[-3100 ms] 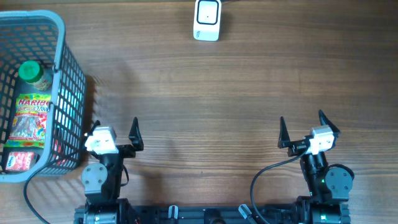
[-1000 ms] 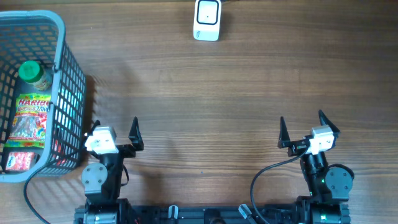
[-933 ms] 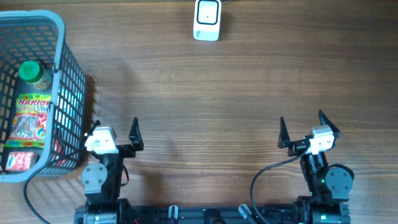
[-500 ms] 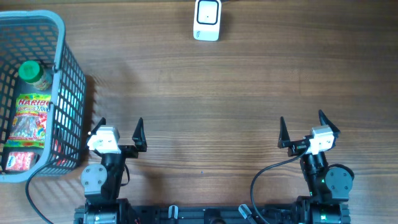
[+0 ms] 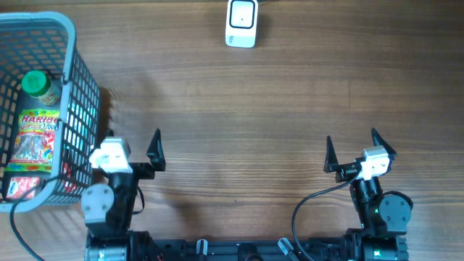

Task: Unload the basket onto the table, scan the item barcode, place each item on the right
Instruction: 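Move the left gripper into the basket toward the green-capped jar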

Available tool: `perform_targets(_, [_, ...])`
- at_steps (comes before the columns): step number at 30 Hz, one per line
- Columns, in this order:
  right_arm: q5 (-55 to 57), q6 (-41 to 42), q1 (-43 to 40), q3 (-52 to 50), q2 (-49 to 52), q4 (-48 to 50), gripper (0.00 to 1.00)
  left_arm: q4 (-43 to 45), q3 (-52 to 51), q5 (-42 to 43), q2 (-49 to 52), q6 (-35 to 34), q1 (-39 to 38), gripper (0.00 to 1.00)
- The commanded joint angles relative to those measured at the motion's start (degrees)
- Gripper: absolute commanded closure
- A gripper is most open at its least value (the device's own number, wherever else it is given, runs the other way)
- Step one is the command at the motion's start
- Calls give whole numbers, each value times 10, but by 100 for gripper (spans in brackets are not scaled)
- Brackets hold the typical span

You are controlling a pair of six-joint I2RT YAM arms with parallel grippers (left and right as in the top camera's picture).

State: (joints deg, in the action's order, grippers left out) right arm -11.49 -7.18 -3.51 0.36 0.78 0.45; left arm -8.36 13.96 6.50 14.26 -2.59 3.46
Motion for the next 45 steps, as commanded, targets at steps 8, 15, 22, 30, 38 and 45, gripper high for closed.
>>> perform_targets(8, [8, -3, 3, -1, -3, 3, 0, -2, 158, -21, 235, 9, -3, 0])
perform_targets(15, [8, -3, 3, -1, -3, 3, 1, -33, 263, 1, 307, 9, -3, 0])
perform_targets(22, [8, -3, 3, -1, -3, 3, 0, -113, 327, 1, 318, 9, -3, 0])
perform_targets(30, [8, -3, 3, -1, -3, 3, 0, -229, 432, 18, 358, 39, -3, 0])
perform_targets(38, [8, -3, 3, -1, -3, 3, 0, -400, 656, 8, 463, 38, -2, 0])
perform_targets(45, [8, -3, 3, -1, -3, 3, 0, -434, 668, 43, 480, 37, 1, 0])
